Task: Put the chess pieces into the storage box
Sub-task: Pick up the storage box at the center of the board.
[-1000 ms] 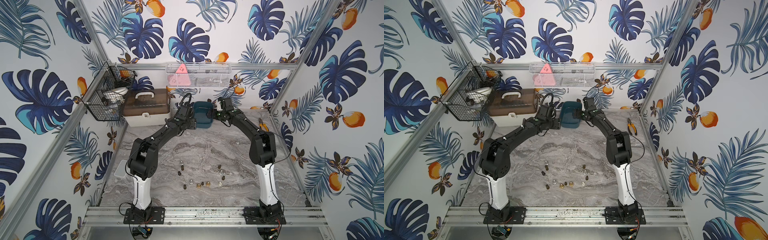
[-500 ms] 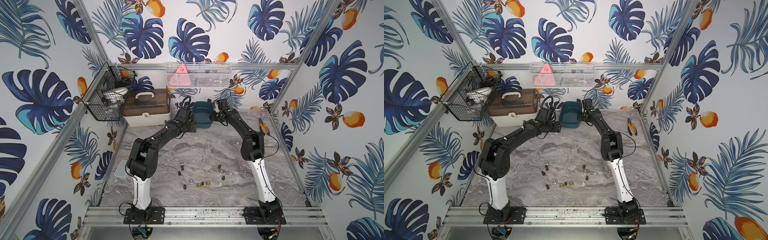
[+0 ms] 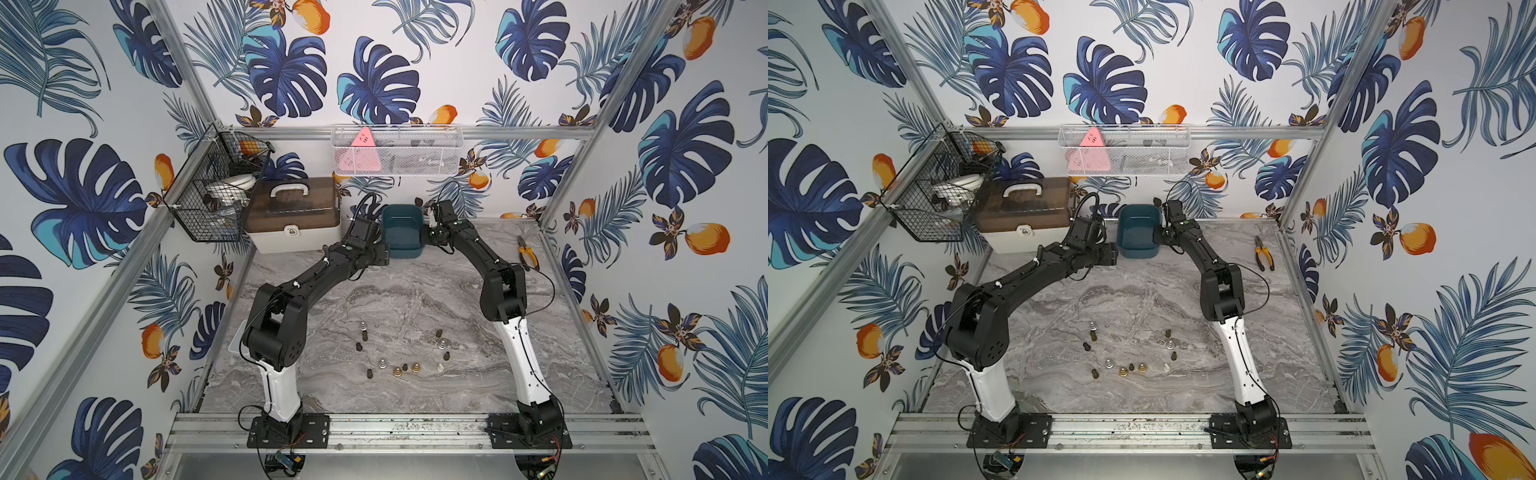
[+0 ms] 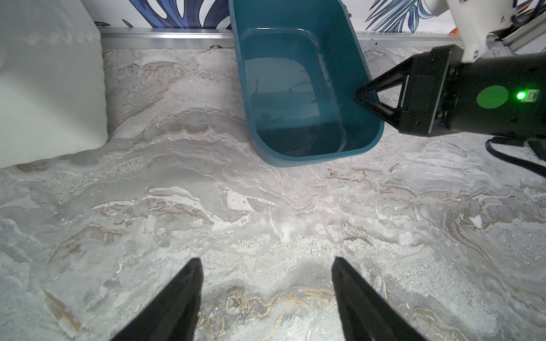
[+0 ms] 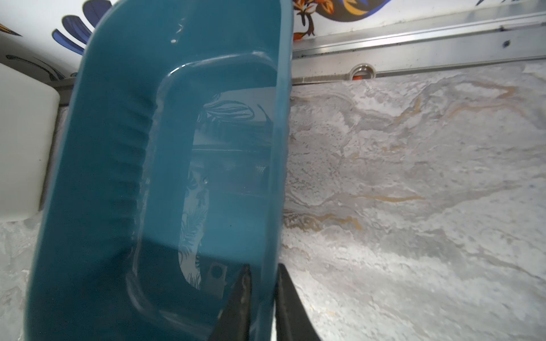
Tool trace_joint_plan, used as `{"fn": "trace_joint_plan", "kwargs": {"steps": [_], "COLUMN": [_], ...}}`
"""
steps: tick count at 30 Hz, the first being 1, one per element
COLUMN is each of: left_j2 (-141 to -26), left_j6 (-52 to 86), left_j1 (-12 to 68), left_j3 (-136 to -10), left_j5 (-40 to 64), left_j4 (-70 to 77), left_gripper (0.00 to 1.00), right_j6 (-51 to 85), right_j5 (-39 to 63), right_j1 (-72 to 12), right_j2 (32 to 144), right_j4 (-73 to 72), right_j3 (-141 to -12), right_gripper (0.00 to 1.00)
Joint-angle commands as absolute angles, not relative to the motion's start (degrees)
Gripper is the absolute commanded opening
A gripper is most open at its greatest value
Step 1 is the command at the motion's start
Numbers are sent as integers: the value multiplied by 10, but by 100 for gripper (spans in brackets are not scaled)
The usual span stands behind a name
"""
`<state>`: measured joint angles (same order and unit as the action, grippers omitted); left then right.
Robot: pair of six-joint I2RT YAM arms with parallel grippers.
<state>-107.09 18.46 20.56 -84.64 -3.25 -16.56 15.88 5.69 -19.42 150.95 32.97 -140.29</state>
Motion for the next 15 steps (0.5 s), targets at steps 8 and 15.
{"fn": "trace_joint_plan", "kwargs": {"steps": [8,15], "left_j2": [-974,-858], "left_j6": [249,320], "left_j1": [199,205], "left_j3": [-756,-617], "left_j5": [-61,-88], "left_j4": [-110,-63], "left_gripper": [73,73], "right_j6": [193,279], "right_j5": [74,81], "right_j1": [-203,-215], "right_j2": [1408,1245], "right_j4": [287,237], "right_j3": [-1286,-1080], "right_gripper": [0,0]}}
